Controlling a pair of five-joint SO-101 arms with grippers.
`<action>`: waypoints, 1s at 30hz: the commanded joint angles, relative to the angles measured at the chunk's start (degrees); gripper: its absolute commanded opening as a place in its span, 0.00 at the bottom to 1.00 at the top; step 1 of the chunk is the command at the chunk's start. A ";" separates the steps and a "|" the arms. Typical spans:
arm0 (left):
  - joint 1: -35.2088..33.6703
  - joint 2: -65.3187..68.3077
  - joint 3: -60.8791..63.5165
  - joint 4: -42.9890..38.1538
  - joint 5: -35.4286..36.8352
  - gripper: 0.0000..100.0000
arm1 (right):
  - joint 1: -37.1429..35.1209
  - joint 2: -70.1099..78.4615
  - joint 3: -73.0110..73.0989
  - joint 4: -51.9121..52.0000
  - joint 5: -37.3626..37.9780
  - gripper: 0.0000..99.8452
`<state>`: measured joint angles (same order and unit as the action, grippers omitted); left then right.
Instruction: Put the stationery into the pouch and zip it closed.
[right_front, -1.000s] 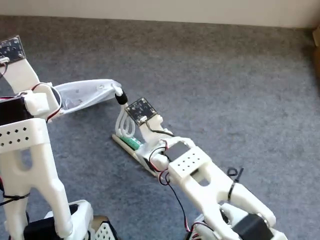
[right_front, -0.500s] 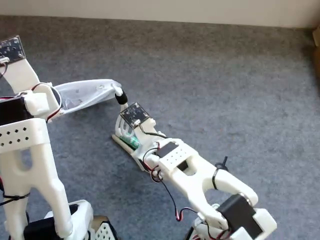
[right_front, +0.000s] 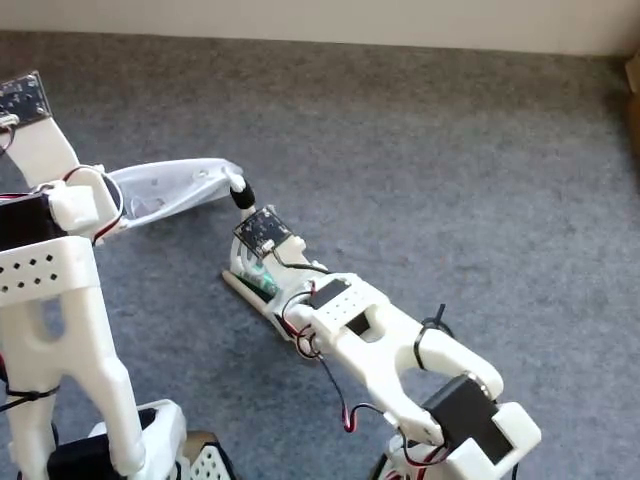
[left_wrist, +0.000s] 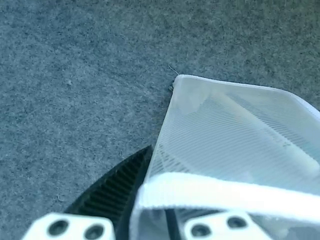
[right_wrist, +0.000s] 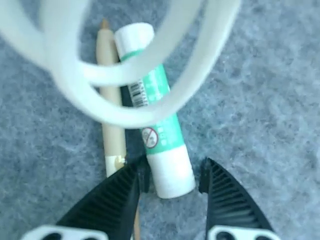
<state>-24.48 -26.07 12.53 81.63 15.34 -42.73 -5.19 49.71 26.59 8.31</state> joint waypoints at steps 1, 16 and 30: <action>-1.10 -0.92 0.22 -1.05 0.62 0.01 | -0.04 0.48 -2.59 -0.40 0.97 0.16; -1.10 -0.92 0.22 -0.97 0.53 0.01 | 0.48 -7.43 -2.59 7.25 5.19 0.10; -1.10 -0.92 0.22 -0.97 0.53 0.01 | 0.48 4.62 -5.58 1.10 5.19 0.10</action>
<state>-24.48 -26.07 12.53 81.63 15.34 -42.81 -3.16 46.55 30.02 12.70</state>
